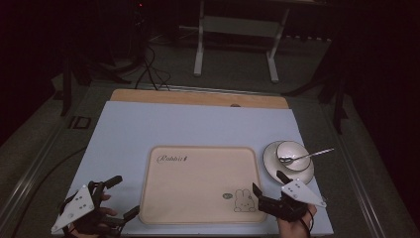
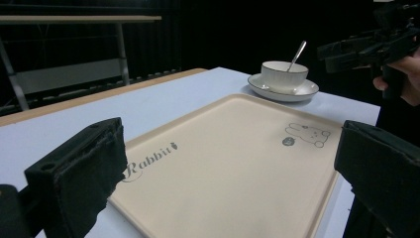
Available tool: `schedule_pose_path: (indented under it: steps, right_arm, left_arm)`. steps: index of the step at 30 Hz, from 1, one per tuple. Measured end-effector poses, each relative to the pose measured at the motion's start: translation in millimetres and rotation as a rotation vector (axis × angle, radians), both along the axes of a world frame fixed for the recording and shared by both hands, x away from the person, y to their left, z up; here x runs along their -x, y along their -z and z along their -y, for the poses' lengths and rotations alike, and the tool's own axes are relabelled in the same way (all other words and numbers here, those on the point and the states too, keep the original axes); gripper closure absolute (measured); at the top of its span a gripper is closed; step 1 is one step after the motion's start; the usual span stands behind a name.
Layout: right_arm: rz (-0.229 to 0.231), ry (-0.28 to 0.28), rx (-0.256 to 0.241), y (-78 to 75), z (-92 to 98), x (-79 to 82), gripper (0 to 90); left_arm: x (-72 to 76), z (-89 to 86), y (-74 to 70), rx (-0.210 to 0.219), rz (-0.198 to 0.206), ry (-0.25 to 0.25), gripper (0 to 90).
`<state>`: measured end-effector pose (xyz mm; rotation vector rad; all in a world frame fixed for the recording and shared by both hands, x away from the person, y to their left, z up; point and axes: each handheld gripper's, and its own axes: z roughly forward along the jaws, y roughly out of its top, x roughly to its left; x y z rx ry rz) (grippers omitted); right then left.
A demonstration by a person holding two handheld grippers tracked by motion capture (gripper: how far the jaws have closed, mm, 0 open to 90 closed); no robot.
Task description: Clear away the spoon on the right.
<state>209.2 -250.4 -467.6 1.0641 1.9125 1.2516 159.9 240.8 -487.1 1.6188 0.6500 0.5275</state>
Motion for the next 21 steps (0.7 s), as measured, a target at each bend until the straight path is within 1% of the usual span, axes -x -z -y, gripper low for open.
schedule_pose_path:
  steps: [1, 3, 5, 10, 13, 15, 21]
  right_arm:
    - [0.009, -0.008, 0.005, -0.9, -0.8, 0.7, 11.3]
    - [0.024, -0.028, -0.003, -3.6, -2.6, 2.1, 11.3]
    - [0.029, -0.042, -0.017, -6.9, -4.0, 3.4, 11.2]
    - [0.047, -0.082, -0.014, -16.3, -8.8, 5.7, 11.0]
    - [0.058, -0.09, -0.02, -23.7, -10.1, 6.3, 10.8]
    - [0.074, -0.088, -0.018, -28.7, -9.9, 6.2, 10.7]
    - [0.106, -0.076, -0.02, -41.7, -7.0, 0.4, 10.3]
  left_arm:
    - [0.1, 0.0, -0.1, -0.004, -0.001, 0.0, 0.0]
    - [0.2, 0.2, 0.1, -0.006, -0.001, 0.001, 0.0]
    - [0.5, 0.2, 0.0, -0.008, 0.0, 0.001, 0.0]
    - [0.2, 0.9, 0.5, -0.005, -0.004, 0.0, 0.0]
    - [-0.3, 2.3, 1.0, -0.009, -0.004, 0.005, 0.0]
    - [-0.4, 3.1, 1.1, -0.014, -0.004, 0.009, 0.0]
    - [-0.2, 4.4, 1.2, -0.02, -0.003, 0.014, 0.0]
